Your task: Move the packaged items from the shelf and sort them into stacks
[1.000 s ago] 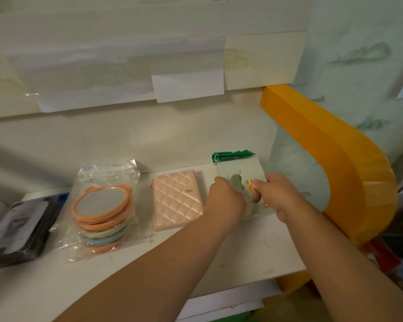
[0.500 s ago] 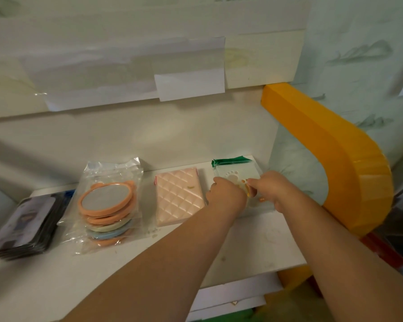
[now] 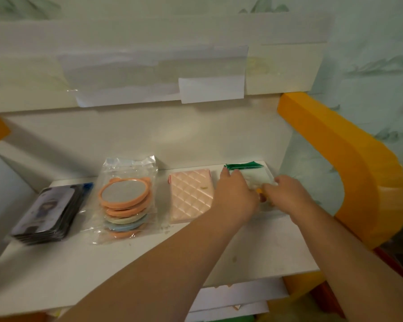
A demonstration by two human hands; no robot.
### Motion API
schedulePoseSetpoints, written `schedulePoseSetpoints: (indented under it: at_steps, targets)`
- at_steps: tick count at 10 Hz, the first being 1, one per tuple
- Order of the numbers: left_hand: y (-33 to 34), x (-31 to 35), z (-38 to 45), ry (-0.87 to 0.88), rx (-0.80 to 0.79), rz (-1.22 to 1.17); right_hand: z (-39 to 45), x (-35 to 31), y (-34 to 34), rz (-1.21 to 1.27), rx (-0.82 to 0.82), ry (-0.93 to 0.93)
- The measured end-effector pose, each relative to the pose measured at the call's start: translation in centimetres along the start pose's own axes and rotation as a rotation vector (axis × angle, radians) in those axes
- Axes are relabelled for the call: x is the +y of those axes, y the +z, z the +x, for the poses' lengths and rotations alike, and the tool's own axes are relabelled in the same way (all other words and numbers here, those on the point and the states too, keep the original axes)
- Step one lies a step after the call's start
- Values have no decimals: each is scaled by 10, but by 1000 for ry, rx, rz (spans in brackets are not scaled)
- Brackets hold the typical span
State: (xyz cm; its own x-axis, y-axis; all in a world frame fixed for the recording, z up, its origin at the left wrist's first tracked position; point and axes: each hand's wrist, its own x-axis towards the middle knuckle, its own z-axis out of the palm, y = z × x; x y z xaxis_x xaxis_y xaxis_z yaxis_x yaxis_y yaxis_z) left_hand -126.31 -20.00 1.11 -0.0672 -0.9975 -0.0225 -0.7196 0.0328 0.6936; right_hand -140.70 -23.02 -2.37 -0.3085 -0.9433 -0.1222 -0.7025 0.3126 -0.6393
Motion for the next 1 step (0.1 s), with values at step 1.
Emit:
schedulePoseSetpoints:
  at_steps: [1]
  targets:
    - [-32,-2,-6,115,140,-36,-2,-2,0,-34,104,-156]
